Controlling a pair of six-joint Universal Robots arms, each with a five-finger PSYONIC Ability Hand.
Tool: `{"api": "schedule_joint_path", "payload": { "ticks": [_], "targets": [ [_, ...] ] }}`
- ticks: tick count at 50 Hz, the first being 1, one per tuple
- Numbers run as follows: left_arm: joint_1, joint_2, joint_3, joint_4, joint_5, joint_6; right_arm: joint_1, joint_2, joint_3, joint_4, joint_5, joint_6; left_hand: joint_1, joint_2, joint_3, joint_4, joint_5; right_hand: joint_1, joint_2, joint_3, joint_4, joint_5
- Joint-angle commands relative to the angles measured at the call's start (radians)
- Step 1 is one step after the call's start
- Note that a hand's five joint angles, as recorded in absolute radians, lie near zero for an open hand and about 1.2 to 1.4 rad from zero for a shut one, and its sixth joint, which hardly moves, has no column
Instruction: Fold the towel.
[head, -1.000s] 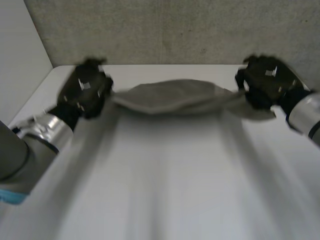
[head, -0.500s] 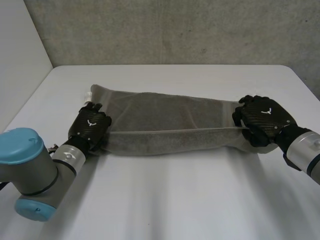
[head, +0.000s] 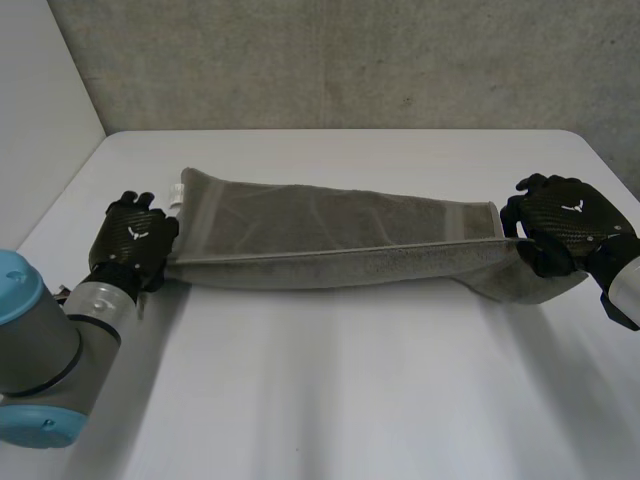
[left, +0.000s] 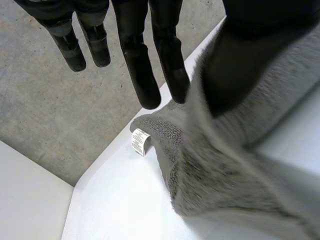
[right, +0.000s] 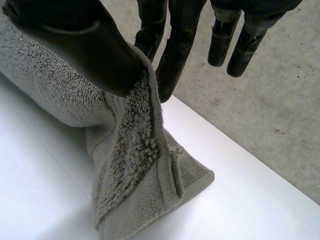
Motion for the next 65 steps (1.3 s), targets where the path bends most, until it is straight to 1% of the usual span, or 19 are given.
{"api": "schedule_joint_path", "payload": {
  "ticks": [1,5,9,10,15,18,20,21,26,29,31,37,42,45,50,51,53,58,65],
  "targets": [
    [0.006,0.045,-0.026,-0.098,0.037,-0.001,-0.002,0.000,-0.007,0.021,0.000,0.000,0.268,0.263,-0.052,-0.059,0.274,0.069,0.064,-0.044,-0.076,0.054],
    [0.021,0.094,-0.018,-0.168,0.090,-0.002,-0.002,-0.021,-0.019,0.047,0.001,-0.002,0.269,0.263,-0.052,-0.059,0.274,0.069,0.064,-0.044,-0.076,0.054],
    [0.110,0.231,-0.017,-0.246,0.166,-0.005,-0.005,-0.073,-0.055,0.125,-0.002,-0.006,0.269,0.263,-0.052,-0.059,0.274,0.069,0.064,-0.044,-0.076,0.054],
    [0.110,0.232,-0.017,-0.246,0.166,-0.005,-0.005,-0.073,-0.055,0.125,-0.002,-0.006,0.269,0.263,-0.052,-0.059,0.274,0.069,0.064,-0.044,-0.076,0.054],
    [0.188,0.434,-0.006,-0.335,0.260,-0.016,-0.010,-0.162,-0.117,0.231,-0.008,-0.006,0.269,0.263,-0.052,-0.059,0.274,0.069,0.064,-0.044,-0.076,0.054],
    [0.210,0.476,-0.005,-0.361,0.277,-0.016,-0.010,-0.185,-0.134,0.259,-0.010,-0.008,0.269,0.263,-0.052,-0.059,0.274,0.069,0.064,-0.044,-0.076,0.054],
    [0.248,0.541,-0.008,-0.410,0.315,-0.018,-0.010,-0.221,-0.174,0.315,-0.011,-0.014,0.269,0.263,-0.052,-0.059,0.274,0.069,0.064,-0.044,-0.076,0.054],
    [0.248,0.542,-0.008,-0.410,0.315,-0.018,-0.010,-0.221,-0.174,0.316,-0.011,-0.014,0.269,0.263,-0.052,-0.059,0.274,0.069,0.064,-0.044,-0.076,0.054],
    [0.293,0.568,-0.020,-0.459,0.407,-0.035,-0.015,-0.234,-0.229,0.369,-0.060,-0.023,0.269,0.263,-0.052,-0.059,0.274,0.069,0.064,-0.044,-0.076,0.054],
    [0.299,0.559,-0.020,-0.461,0.424,-0.036,-0.019,-0.224,-0.239,0.374,-0.073,-0.035,0.269,0.263,-0.052,-0.059,0.274,0.069,0.064,-0.044,-0.076,0.054],
    [0.305,0.508,-0.018,-0.458,0.444,-0.036,-0.030,-0.180,-0.243,0.372,-0.082,-0.077,0.269,0.263,-0.052,-0.059,0.274,0.069,0.064,-0.044,-0.076,0.054],
    [0.291,0.364,0.017,-0.452,0.435,-0.025,-0.024,-0.040,-0.282,0.375,-0.071,-0.163,0.269,0.263,-0.052,-0.059,0.274,0.069,0.064,-0.044,-0.076,0.054],
    [0.285,0.142,0.133,-0.452,0.427,-0.024,0.005,0.155,-0.392,0.372,-0.036,-0.230,0.269,0.263,-0.052,-0.059,0.274,0.069,0.064,-0.044,-0.076,0.054],
    [0.279,0.091,0.173,-0.456,0.427,-0.024,0.022,0.204,-0.426,0.371,-0.020,-0.233,0.269,0.263,-0.052,-0.059,0.274,0.069,0.064,-0.044,-0.076,0.054],
    [0.227,-0.091,0.329,-0.458,0.420,-0.025,0.082,0.408,-0.579,0.359,0.041,-0.259,0.269,0.263,-0.052,-0.059,0.274,0.069,0.064,-0.044,-0.076,0.054],
    [0.227,-0.092,0.330,-0.458,0.419,-0.025,0.082,0.408,-0.579,0.359,0.041,-0.259,0.269,0.263,-0.052,-0.059,0.274,0.069,0.064,-0.044,-0.076,0.054],
    [0.216,-0.167,0.408,-0.458,0.387,-0.025,0.100,0.495,-0.651,0.356,0.050,-0.288,0.269,0.263,-0.052,-0.059,0.274,0.069,0.064,-0.044,-0.076,0.054],
    [0.185,-0.271,0.521,-0.458,0.332,-0.025,0.131,0.598,-0.737,0.311,0.055,-0.292,0.269,0.263,-0.052,-0.059,0.274,0.069,0.064,-0.044,-0.076,0.054],
    [0.165,-0.380,0.626,-0.450,0.318,-0.025,0.160,0.692,-0.805,0.230,0.098,-0.292,0.269,0.263,-0.052,-0.059,0.274,0.069,0.064,-0.044,-0.076,0.054]
  ]
}}
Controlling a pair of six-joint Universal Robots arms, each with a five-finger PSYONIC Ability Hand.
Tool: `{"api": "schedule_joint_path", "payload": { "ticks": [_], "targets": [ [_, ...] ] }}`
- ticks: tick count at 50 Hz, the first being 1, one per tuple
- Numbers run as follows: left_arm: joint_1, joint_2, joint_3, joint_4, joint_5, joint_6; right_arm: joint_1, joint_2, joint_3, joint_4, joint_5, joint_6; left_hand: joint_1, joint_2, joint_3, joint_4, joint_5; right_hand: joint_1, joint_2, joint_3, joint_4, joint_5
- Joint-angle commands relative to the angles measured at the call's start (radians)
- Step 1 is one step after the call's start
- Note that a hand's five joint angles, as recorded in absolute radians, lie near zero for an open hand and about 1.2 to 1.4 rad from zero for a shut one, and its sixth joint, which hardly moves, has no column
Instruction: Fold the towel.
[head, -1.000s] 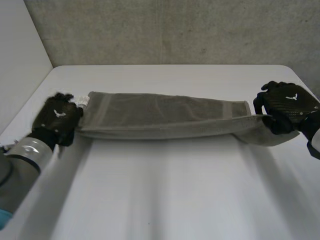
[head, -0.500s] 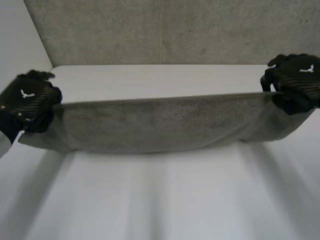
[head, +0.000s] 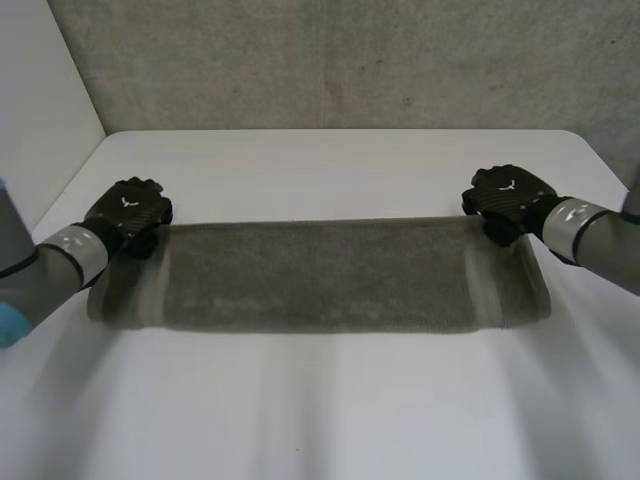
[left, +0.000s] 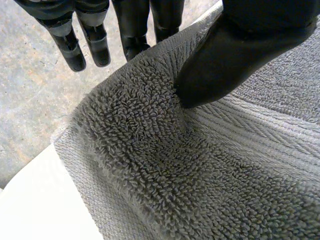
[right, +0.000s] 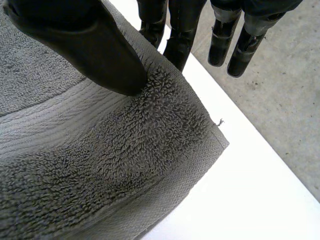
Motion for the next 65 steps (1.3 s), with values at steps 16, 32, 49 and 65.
{"api": "schedule_joint_path", "payload": {
  "ticks": [16,32,49,65],
  "targets": [
    [-0.038,-0.200,0.172,0.125,-0.054,-0.001,0.031,0.216,-0.190,-0.108,0.073,0.001,0.101,0.045,-0.052,-0.059,0.046,0.069,0.058,-0.044,-0.076,0.042],
    [-0.079,-0.125,0.166,0.138,-0.159,-0.003,0.035,0.192,-0.187,-0.283,0.079,0.020,-1.099,-1.156,-0.052,-0.059,-1.154,-1.153,-1.164,-0.044,-0.076,-1.180],
    [-0.064,0.347,-0.235,0.156,-0.202,-0.061,0.013,-0.359,0.327,-0.341,0.069,0.325,-1.055,-1.112,-0.052,-0.059,-1.110,-1.153,-1.164,-0.044,-0.076,-1.180],
    [-0.079,0.472,-0.502,0.240,-0.127,-0.316,-0.162,-0.357,0.677,-0.231,-0.073,0.181,-1.041,-1.097,-0.052,-0.059,-1.096,-1.017,-1.028,-0.044,-0.076,-1.043]
  ]
}}
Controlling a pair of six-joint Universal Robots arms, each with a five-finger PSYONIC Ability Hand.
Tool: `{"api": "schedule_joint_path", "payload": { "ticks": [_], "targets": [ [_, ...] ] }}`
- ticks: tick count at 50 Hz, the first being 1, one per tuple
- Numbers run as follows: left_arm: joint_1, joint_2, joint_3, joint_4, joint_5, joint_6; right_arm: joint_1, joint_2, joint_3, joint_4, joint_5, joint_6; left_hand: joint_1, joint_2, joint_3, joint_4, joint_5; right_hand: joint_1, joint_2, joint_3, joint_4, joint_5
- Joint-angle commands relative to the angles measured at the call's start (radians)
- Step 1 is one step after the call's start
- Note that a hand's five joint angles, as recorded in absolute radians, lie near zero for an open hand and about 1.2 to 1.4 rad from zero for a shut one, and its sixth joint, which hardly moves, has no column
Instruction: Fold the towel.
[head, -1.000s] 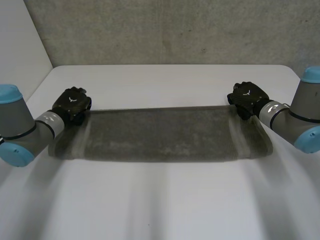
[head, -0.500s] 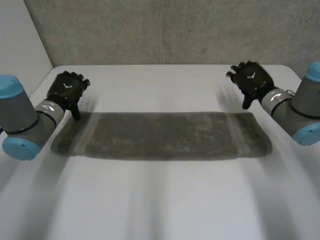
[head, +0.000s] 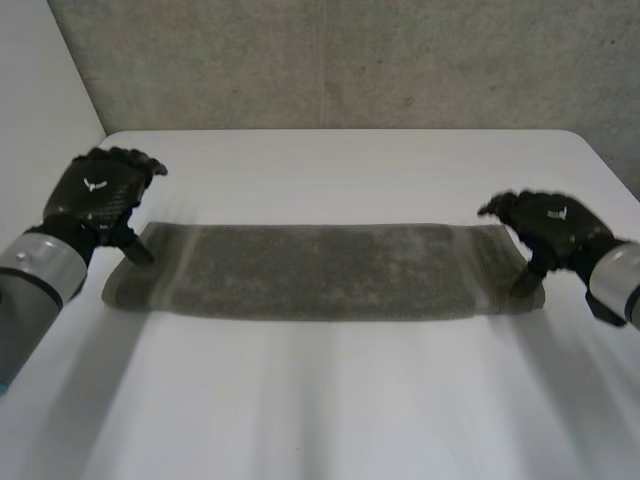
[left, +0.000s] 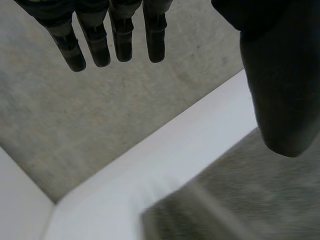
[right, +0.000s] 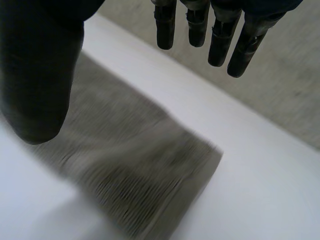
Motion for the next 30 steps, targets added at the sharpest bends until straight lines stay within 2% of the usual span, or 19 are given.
{"api": "schedule_joint_path", "payload": {
  "ticks": [1,5,9,16,18,19,20,21,22,23,30],
  "targets": [
    [-0.011,-0.011,-0.061,0.052,0.021,-0.075,-0.062,0.106,0.070,-0.038,-0.075,-0.118,-0.019,-0.012,-0.052,-0.059,0.016,0.085,0.081,-0.044,-0.076,0.094],
    [-0.013,-0.017,-0.075,0.076,0.021,-0.079,-0.068,0.152,0.067,-0.066,-0.075,-0.143,-0.019,-0.012,-0.052,-0.059,0.016,0.150,0.146,-0.044,-0.076,0.159],
    [-0.013,-0.025,-0.073,0.079,0.021,-0.081,-0.076,0.206,0.061,-0.121,-0.072,-0.155,-0.019,-0.012,-0.052,-0.059,0.016,0.346,0.342,-0.044,-0.076,0.355],
    [-0.013,-0.031,-0.083,0.092,0.021,-0.081,-0.076,0.243,0.044,-0.173,-0.040,-0.155,-0.019,-0.012,-0.052,-0.059,0.016,0.417,0.413,-0.044,-0.076,0.426],
    [-0.013,-0.031,-0.086,0.093,0.021,-0.081,-0.076,0.261,0.032,-0.190,-0.011,-0.157,-0.019,-0.012,-0.052,-0.059,0.016,0.665,0.661,-0.044,-0.076,0.674],
    [-0.013,-0.033,-0.089,0.095,0.021,-0.081,-0.076,0.261,0.032,-0.190,-0.011,-0.157,-0.019,-0.012,-0.052,-0.059,0.016,0.667,0.662,-0.044,-0.076,0.676],
    [-0.013,-0.033,-0.089,0.095,0.021,-0.081,-0.074,0.263,0.030,-0.193,0.000,-0.157,-0.019,-0.012,-0.052,-0.059,0.016,0.858,0.854,-0.044,-0.076,0.868],
    [-0.013,-0.034,-0.089,0.095,0.021,-0.081,-0.074,0.263,0.030,-0.193,0.000,-0.157,-0.019,-0.012,-0.052,-0.059,0.016,0.860,0.856,-0.044,-0.076,0.870],
    [-0.013,-0.034,-0.090,0.095,0.020,-0.081,-0.074,0.261,0.029,-0.202,0.009,-0.157,-0.019,-0.012,-0.052,-0.059,0.016,1.081,1.077,-0.044,-0.076,1.091],
    [-0.013,-0.034,-0.090,0.095,0.020,-0.081,-0.076,0.258,0.029,-0.213,0.014,-0.155,-0.019,-0.012,-0.052,-0.059,0.016,1.146,1.142,-0.044,-0.076,1.156],
    [-0.011,-0.030,-0.101,0.095,0.020,-0.081,-0.125,0.238,0.030,-0.219,0.009,-0.155,-0.022,-0.015,-0.052,-0.059,0.013,1.147,1.143,-0.044,-0.076,1.156]
  ]
}}
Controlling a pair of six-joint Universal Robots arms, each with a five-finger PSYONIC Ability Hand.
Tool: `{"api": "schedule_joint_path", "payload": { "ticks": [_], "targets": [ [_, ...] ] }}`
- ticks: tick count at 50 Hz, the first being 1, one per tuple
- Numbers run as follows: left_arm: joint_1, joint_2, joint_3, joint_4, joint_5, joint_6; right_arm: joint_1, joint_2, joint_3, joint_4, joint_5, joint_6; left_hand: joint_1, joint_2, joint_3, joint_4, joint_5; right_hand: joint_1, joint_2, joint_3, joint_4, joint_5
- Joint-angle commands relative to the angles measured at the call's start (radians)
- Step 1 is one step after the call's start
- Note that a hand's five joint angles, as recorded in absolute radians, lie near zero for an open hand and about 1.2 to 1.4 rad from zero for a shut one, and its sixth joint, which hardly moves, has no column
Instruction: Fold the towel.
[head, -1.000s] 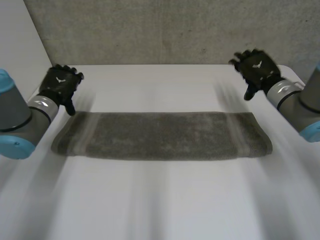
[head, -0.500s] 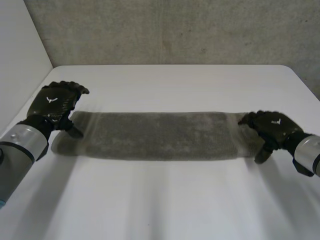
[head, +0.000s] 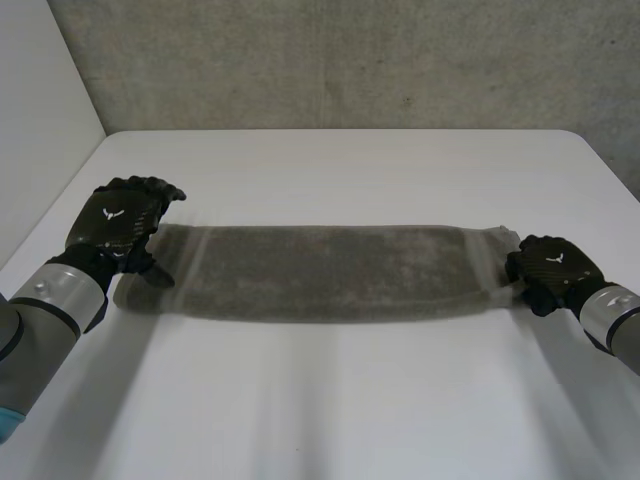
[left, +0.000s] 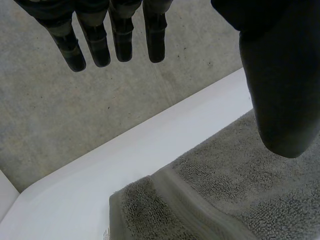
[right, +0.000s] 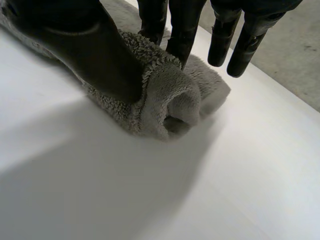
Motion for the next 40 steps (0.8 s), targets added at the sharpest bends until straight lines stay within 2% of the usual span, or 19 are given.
{"api": "schedule_joint_path", "payload": {
  "ticks": [1,6,8,13,19,21,22,24,25,26,27,29,30,32,33,35,37,38,40],
  "targets": [
    [0.002,0.005,-0.010,0.000,-0.001,0.000,-0.068,-0.026,0.000,-0.001,-0.011,0.000,-0.022,-0.015,-0.052,-0.059,0.013,0.088,0.096,-0.044,-0.076,0.063],
    [0.008,0.011,-0.013,0.000,-0.001,0.000,-0.157,-0.037,-0.007,0.014,-0.016,-0.009,-0.022,-0.015,-0.052,-0.059,0.013,0.088,0.096,-0.044,-0.076,0.063],
    [0.013,0.011,-0.015,0.000,-0.001,0.000,-0.246,-0.050,-0.029,0.035,-0.039,-0.050,-0.022,-0.015,-0.052,-0.059,0.013,0.088,0.096,-0.044,-0.076,0.063],
    [0.027,0.008,-0.013,0.000,-0.001,0.000,-0.366,-0.081,-0.114,0.110,-0.085,-0.137,-0.022,-0.015,-0.052,-0.059,0.013,0.088,0.096,-0.044,-0.076,0.063],
    [0.028,0.006,-0.013,0.000,-0.001,0.000,-0.360,-0.101,-0.259,0.263,-0.084,-0.222,-0.025,-0.018,-0.052,-0.059,0.010,0.088,0.096,-0.044,-0.076,0.063],
    [0.028,0.006,-0.013,0.000,0.000,0.000,-0.285,-0.150,-0.337,0.336,-0.079,-0.230,-0.025,-0.018,-0.052,-0.059,0.010,0.088,0.096,-0.044,-0.076,0.063],
    [0.028,0.006,-0.013,0.000,-0.001,0.000,-0.285,-0.150,-0.337,0.336,-0.079,-0.230,-0.025,-0.018,-0.052,-0.059,0.010,0.088,0.096,-0.044,-0.076,0.063],
    [0.028,0.006,-0.013,0.000,-0.001,0.000,-0.161,-0.219,-0.371,0.338,-0.055,-0.221,-0.025,-0.018,-0.052,-0.059,0.010,0.088,0.096,-0.044,-0.076,0.063],
    [0.028,0.006,-0.013,0.000,-0.001,0.000,-0.160,-0.219,-0.371,0.338,-0.054,-0.220,-0.025,-0.018,-0.052,-0.059,0.010,0.088,0.096,-0.044,-0.076,0.063],
    [0.027,0.006,-0.013,0.000,-0.001,0.000,-0.080,-0.234,-0.381,0.330,-0.036,-0.216,-0.025,-0.018,-0.052,-0.059,0.010,0.088,0.096,-0.044,-0.076,0.063],
    [0.027,0.006,-0.013,0.000,-0.001,0.000,-0.079,-0.234,-0.382,0.330,-0.036,-0.216,-0.025,-0.018,-0.052,-0.059,0.010,0.088,0.096,-0.044,-0.076,0.063],
    [0.028,0.005,-0.013,0.000,-0.001,0.000,0.128,-0.231,-0.404,0.298,0.031,-0.216,-0.025,-0.018,-0.052,-0.059,0.010,0.088,0.096,-0.044,-0.076,0.063],
    [0.028,0.005,-0.013,0.000,-0.001,0.000,0.130,-0.231,-0.405,0.298,0.031,-0.216,-0.025,-0.018,-0.052,-0.059,0.010,0.088,0.096,-0.044,-0.076,0.063],
    [0.030,0.003,-0.013,0.000,-0.001,0.000,0.331,-0.192,-0.424,0.251,0.118,-0.220,-0.025,-0.018,-0.052,-0.059,0.010,0.088,0.096,-0.044,-0.076,0.063],
    [0.030,0.003,-0.013,0.000,-0.001,0.000,0.332,-0.191,-0.425,0.250,0.119,-0.220,-0.025,-0.018,-0.052,-0.059,0.010,0.088,0.096,-0.044,-0.076,0.063],
    [0.030,0.002,-0.013,0.000,-0.002,0.000,0.508,-0.101,-0.457,0.203,0.180,-0.222,-0.025,-0.018,-0.052,-0.059,0.010,0.088,0.096,-0.044,-0.076,0.063],
    [0.030,0.000,-0.013,0.000,-0.002,0.000,0.587,-0.049,-0.478,0.185,0.202,-0.219,-0.025,-0.018,-0.052,-0.059,0.010,0.088,0.096,-0.044,-0.076,0.063],
    [0.030,0.000,-0.013,0.000,-0.002,0.000,0.588,-0.049,-0.478,0.184,0.202,-0.219,-0.025,-0.018,-0.052,-0.059,0.010,0.088,0.096,-0.044,-0.076,0.063],
    [0.030,-0.002,-0.015,0.000,-0.004,0.000,0.716,0.067,-0.516,0.171,0.226,-0.222,-0.028,-0.021,-0.052,-0.059,0.007,0.088,0.096,-0.044,-0.076,0.063]
  ]
}}
